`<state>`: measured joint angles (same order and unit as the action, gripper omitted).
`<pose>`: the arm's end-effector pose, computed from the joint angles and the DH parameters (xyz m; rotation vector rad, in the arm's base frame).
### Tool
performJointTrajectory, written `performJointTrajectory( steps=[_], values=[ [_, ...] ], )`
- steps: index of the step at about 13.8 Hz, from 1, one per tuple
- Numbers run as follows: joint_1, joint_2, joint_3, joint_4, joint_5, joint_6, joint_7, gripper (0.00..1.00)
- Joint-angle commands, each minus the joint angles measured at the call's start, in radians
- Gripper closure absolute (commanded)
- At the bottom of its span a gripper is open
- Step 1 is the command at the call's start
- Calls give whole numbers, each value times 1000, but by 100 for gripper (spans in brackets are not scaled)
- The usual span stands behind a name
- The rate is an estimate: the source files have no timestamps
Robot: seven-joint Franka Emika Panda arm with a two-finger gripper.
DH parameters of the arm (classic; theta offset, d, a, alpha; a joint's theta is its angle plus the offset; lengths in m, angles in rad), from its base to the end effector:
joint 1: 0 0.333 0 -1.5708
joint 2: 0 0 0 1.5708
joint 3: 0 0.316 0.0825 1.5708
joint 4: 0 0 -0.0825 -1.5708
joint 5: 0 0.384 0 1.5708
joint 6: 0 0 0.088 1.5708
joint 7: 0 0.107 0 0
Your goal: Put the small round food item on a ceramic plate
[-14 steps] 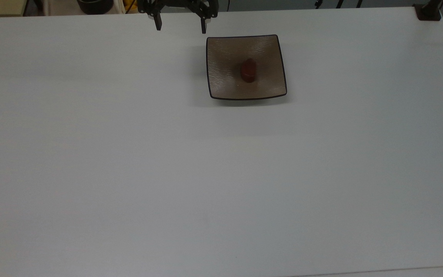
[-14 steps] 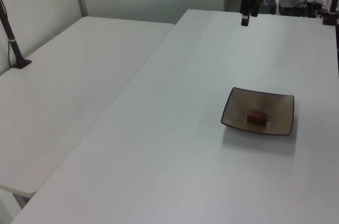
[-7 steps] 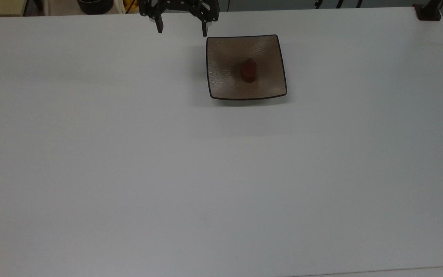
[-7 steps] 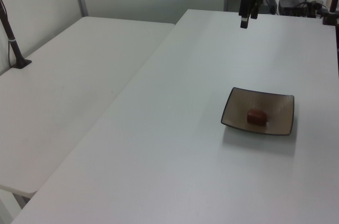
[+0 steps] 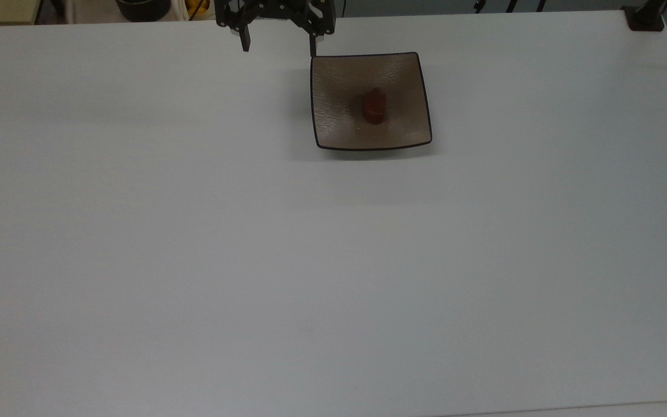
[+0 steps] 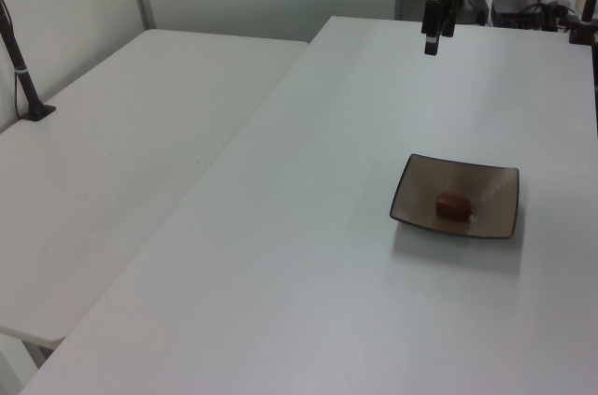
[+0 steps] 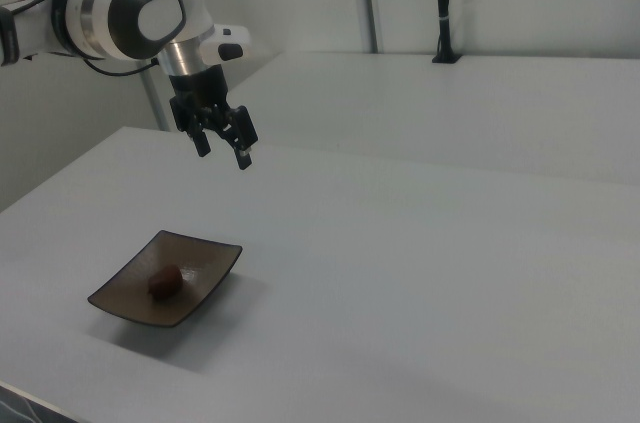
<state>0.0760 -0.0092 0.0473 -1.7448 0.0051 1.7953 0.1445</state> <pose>0.5618 0.0702 0.5666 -3.1276 0.0347 -0.0916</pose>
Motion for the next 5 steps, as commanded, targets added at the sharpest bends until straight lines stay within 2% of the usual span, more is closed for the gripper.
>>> performJointTrajectory(
  steps=[1,5],
  values=[
    [10,-11,6,-27,-34,12,21,0],
    [11,-9,13,-42,-71,21,21,0]
  ],
)
